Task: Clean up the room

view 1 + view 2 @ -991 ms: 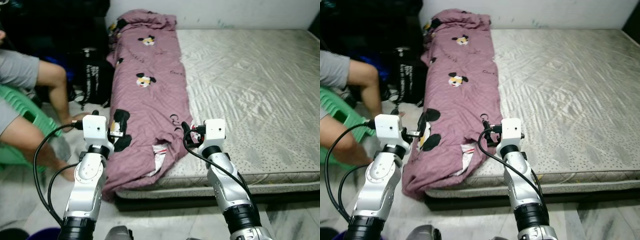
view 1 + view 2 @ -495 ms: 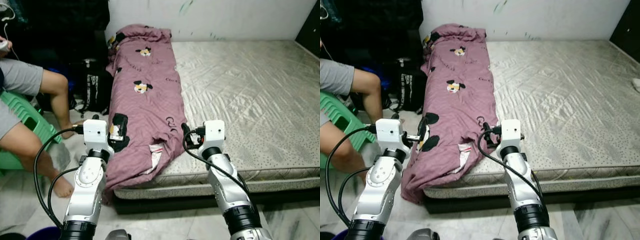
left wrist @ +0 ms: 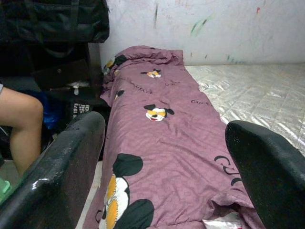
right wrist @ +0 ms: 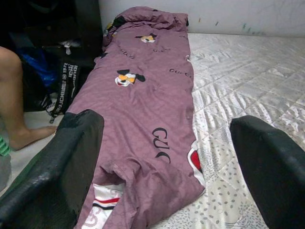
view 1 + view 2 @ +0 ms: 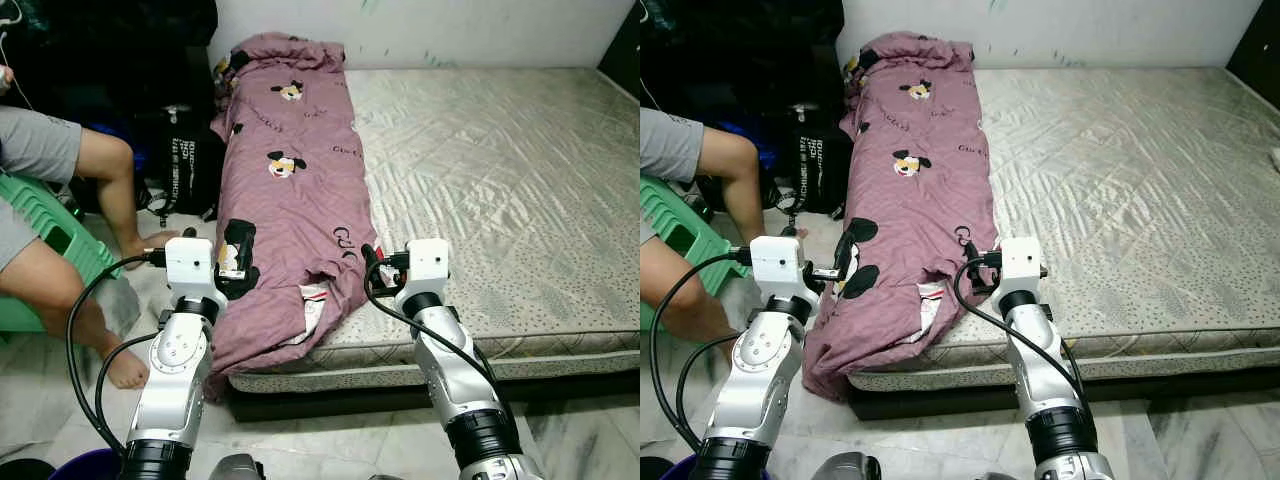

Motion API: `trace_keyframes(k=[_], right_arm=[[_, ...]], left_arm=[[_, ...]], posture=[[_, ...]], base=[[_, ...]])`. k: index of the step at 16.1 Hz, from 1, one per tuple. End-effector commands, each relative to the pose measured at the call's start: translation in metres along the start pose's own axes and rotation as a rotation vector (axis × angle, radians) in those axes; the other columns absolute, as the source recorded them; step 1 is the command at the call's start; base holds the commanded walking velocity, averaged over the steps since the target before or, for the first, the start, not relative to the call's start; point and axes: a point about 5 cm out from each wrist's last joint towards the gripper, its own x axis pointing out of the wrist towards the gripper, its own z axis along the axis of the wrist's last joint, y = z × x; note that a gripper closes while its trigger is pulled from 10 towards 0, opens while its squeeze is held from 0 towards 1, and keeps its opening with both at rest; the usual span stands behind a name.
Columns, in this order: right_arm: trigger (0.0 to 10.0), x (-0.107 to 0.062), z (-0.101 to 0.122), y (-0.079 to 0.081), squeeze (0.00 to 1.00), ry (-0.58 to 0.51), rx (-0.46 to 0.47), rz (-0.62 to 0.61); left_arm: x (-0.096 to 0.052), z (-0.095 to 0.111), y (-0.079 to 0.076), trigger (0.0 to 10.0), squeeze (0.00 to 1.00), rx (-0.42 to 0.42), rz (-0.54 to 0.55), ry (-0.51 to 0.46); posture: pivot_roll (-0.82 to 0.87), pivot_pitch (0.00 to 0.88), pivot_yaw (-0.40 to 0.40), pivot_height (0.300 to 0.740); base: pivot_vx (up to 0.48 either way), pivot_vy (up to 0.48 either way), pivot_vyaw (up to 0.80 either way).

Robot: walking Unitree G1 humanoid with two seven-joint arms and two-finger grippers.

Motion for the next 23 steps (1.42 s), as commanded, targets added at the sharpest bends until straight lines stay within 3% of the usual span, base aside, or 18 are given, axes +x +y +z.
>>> trace_keyframes(k=[1,5,7,8,15,23], right_arm=[[10.0,0.000,0.001,0.001,0.00,-0.006,-0.003,0.003],[10.0,0.000,0.001,0.001,0.00,-0.006,-0.003,0.003],[10.0,-0.018,0.018,-0.009,0.00,-0.070,0.040,-0.089],[10.0,-0.023,0.016,-0.009,0.00,-0.063,0.047,-0.097],[10.0,-0.025,0.016,-0.013,0.00,-0.038,0.044,-0.111],[10.0,-0.022,0.017,-0.013,0.00,-0.033,0.036,-0.103]], left_arm=[[-0.001,-0.002,0.001,10.0,0.00,0.012,-0.002,0.009],[-0.001,-0.002,0.001,10.0,0.00,0.012,-0.002,0.009],[-0.023,-0.002,0.027,10.0,0.00,0.145,0.098,0.016],[-0.026,0.000,0.028,10.0,0.00,0.151,0.105,0.009],[-0.030,0.002,0.028,10.0,0.00,0.111,0.107,0.002],[-0.027,0.003,0.026,10.0,0.00,0.102,0.093,0.001]], posture=[[0.03,0.000,-0.007,0.740],[0.03,0.000,-0.007,0.740],[0.04,0.000,-0.002,0.740],[0.04,0.000,-0.005,0.740],[0.04,0.000,-0.013,0.740],[0.03,0.000,-0.012,0.740]], base=[[0.000,0.000,0.00],[0.000,0.000,0.00],[0.000,0.000,0.00],[0.000,0.000,0.00],[0.000,0.000,0.00],[0.317,0.000,0.00]])
